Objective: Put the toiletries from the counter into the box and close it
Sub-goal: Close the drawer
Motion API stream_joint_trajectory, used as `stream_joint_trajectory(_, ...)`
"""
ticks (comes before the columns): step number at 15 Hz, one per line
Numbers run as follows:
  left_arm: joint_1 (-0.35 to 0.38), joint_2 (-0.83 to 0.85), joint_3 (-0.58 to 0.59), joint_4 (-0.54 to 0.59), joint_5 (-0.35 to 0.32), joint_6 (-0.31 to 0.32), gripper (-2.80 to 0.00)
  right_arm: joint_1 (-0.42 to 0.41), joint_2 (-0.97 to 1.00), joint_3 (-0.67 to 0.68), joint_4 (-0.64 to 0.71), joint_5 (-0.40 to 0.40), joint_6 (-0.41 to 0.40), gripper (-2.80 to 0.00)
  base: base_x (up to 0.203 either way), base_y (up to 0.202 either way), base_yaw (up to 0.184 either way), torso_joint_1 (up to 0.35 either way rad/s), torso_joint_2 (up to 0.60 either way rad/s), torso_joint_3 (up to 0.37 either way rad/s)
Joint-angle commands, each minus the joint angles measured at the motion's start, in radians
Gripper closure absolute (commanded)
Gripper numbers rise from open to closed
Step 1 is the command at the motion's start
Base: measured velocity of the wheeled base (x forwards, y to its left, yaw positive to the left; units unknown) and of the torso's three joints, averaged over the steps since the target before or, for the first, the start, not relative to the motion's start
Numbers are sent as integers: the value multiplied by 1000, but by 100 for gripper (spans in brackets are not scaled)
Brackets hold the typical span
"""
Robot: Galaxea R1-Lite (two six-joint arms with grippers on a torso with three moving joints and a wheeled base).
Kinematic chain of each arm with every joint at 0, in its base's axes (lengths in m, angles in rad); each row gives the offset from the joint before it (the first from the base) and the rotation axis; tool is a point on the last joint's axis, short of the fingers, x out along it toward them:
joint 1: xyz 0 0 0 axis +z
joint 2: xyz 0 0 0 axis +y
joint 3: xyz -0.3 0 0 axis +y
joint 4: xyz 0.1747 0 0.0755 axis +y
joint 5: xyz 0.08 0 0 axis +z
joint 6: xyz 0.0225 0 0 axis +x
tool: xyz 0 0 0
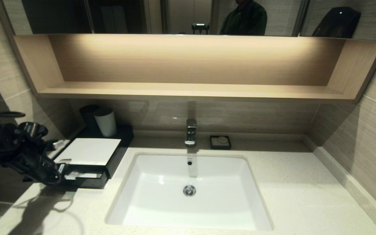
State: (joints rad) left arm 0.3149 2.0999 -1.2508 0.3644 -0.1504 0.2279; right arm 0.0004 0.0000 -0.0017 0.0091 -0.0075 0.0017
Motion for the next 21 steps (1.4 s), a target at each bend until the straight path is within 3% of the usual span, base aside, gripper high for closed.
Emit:
stream_joint_trajectory(1, -4, 22, -18, 2, -1, 2, 0, 0, 0, 0, 0, 0, 0, 0, 0, 0, 0, 0, 0, 0)
stream_joint_trajectory(21, -16, 62, -96, -7, -5, -4, 0, 0, 0, 0, 0, 0, 0, 0, 0, 0, 0, 0, 0, 0)
